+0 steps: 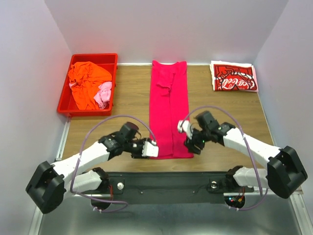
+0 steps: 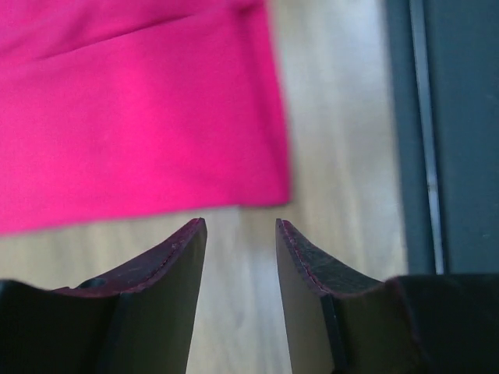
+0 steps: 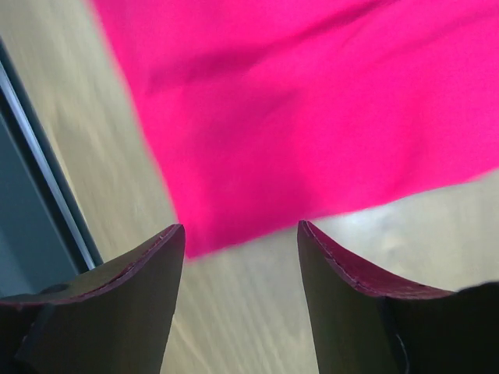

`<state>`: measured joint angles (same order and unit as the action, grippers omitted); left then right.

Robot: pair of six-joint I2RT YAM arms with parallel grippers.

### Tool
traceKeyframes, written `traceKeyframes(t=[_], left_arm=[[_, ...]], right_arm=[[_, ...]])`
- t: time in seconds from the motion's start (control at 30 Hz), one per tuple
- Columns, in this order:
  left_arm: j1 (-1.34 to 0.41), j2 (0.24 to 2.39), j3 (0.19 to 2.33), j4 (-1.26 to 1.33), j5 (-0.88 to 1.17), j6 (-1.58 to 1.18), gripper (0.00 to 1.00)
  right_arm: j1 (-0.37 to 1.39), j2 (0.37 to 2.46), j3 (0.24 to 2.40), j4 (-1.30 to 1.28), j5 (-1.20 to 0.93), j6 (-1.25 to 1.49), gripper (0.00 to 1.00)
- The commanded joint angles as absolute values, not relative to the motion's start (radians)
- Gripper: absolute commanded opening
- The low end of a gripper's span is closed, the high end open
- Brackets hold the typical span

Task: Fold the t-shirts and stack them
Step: Fold the tshirt

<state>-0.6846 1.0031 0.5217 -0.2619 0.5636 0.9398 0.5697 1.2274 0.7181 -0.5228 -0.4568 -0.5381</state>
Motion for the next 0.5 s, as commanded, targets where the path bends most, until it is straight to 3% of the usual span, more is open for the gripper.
traceKeyframes(t=[0.0, 0.2, 0.47], left_arm=[[-0.816, 1.041, 0.476, -0.137, 0.508, 0.98, 0.53], [-0.92, 1.092, 0.413, -0.045, 0.46, 1.003, 0.53], [-0.922, 1.187, 0.451, -0.023, 0.408, 0.976, 0.53]], right_arm=[[0.666, 1.172, 0.64, -0.531, -0.304, -0.738, 0.66], [0.77, 1.166, 0.554, -0.43, -0.256, -0.802, 0.68], [0.796, 1.218, 0.52, -0.368, -0.238, -0.836, 0.67]])
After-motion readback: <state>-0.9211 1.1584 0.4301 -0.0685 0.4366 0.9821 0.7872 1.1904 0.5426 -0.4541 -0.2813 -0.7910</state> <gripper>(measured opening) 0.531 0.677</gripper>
